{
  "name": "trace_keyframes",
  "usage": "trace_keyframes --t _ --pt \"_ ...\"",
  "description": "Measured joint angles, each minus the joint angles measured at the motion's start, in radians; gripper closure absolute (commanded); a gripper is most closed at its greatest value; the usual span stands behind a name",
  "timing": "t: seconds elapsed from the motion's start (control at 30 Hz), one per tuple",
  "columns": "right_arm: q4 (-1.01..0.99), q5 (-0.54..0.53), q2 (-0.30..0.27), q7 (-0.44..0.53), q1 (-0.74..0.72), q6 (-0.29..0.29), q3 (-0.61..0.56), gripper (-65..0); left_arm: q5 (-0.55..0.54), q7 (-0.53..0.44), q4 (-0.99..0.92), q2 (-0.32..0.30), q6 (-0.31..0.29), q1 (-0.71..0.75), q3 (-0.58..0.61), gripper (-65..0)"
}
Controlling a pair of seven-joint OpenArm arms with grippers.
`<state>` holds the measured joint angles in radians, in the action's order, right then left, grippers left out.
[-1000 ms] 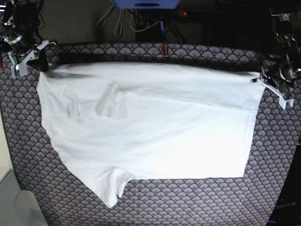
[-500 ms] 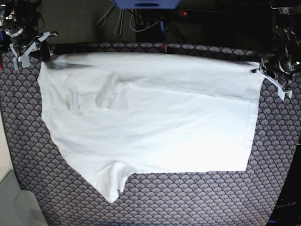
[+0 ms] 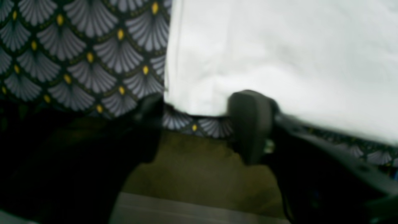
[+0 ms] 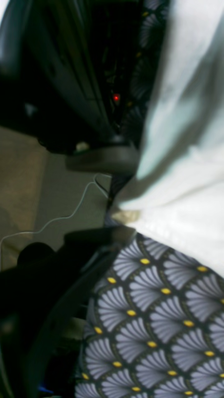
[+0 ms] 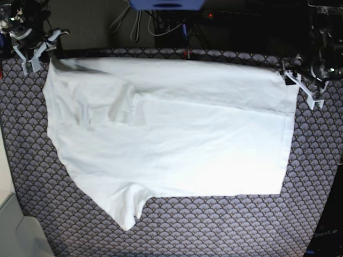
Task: Fold the T-shirt properly
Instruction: 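Lay the edge down and open both grippers, releasing the shirt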
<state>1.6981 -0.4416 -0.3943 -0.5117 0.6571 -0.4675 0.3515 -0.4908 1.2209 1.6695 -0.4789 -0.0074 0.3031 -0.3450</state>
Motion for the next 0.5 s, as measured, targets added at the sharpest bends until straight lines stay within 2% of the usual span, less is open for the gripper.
trace_keyframes --t 0.1,0.3,0.5 --pt "0.0 0.0 -0.001 -0.001 0.001 0.0 0.011 -32.4 0.0 -0.001 0.0 0.0 0.0 0.001 -0.003 -48.4" --pt "-0.002 0.0 -0.001 0.0 0.003 -0.002 0.09 -32.9 0.006 -0.008 0.0 0.001 0.0 0.0 -0.014 -48.6" --pt "-0.004 0.0 0.001 -0.003 0.003 -0.007 0.205 -33.0 0.004 -0.007 0.0 -0.002 0.0 -0.008 -0.16 -48.6"
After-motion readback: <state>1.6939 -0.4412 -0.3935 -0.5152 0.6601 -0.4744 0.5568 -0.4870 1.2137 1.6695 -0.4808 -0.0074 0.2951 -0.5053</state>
